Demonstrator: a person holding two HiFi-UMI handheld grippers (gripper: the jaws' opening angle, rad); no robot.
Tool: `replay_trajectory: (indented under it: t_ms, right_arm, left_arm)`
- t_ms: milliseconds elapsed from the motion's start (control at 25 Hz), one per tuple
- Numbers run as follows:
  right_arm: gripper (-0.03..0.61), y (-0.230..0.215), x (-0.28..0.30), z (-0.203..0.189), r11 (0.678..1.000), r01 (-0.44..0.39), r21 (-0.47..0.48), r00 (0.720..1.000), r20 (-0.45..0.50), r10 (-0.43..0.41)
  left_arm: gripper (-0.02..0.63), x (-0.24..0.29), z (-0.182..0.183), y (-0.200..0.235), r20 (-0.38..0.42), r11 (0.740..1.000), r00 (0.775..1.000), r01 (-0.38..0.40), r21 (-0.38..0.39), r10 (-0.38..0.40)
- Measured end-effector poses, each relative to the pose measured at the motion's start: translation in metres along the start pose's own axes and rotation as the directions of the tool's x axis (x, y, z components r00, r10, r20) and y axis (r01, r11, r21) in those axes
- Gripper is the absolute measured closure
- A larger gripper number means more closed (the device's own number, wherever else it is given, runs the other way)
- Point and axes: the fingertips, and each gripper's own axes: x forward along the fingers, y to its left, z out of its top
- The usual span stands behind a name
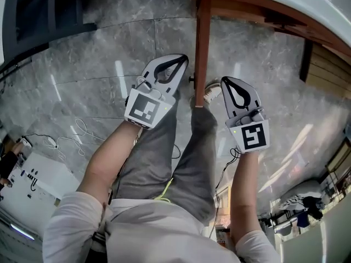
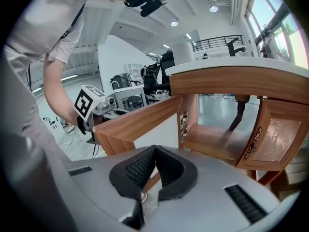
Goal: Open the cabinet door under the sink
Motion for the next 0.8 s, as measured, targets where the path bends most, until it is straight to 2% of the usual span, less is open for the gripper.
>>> replay_trajectory:
  t_ms: [160, 280, 360, 520, 640, 800]
  right_arm:
    - [0.548, -0.002, 0.007, 0.015, 1.000, 0.008, 0.010, 1.000, 0.001, -0.008]
    - [0.548, -0.002, 0.009, 0.025, 1.000, 0.013, 0.013, 1.000, 0.000, -0.013]
    - [0.548, -0.003, 0.010, 0.030, 1.000, 0.022, 0.015, 1.000, -0.010, -0.022]
    - [0.548, -0.008, 0.009, 0.045, 0.999, 0.050, 0.011, 0.999, -0.008, -0.050]
    - [0.548, -0.008, 0.002, 0.064, 0.998, 0.063, 0.030, 0.998, -0.015, -0.063]
    - [0.548, -0.014, -0.006, 0.100, 0.996, 0.090, 0.006, 0.996, -0.019, -0.090]
  left_arm:
    - [0.598, -0.003, 0.009, 0.005, -0.001, 1.000, 1.000, -0.001, 0.009, 0.001]
    - [0.597, -0.006, 0.007, 0.005, -0.016, 0.999, 1.000, -0.002, -0.040, 0.001]
    - [0.597, -0.006, 0.006, 0.011, -0.031, 0.997, 0.999, -0.018, -0.069, 0.016]
    - [0.598, -0.009, 0.016, 0.026, -0.069, 0.995, 0.995, -0.074, -0.067, 0.070]
    - [0.598, -0.015, 0.034, 0.033, -0.074, 0.993, 0.994, -0.090, -0.074, 0.084]
    - [0.598, -0.018, 0.071, 0.036, -0.053, 0.994, 0.995, -0.083, -0.068, 0.080]
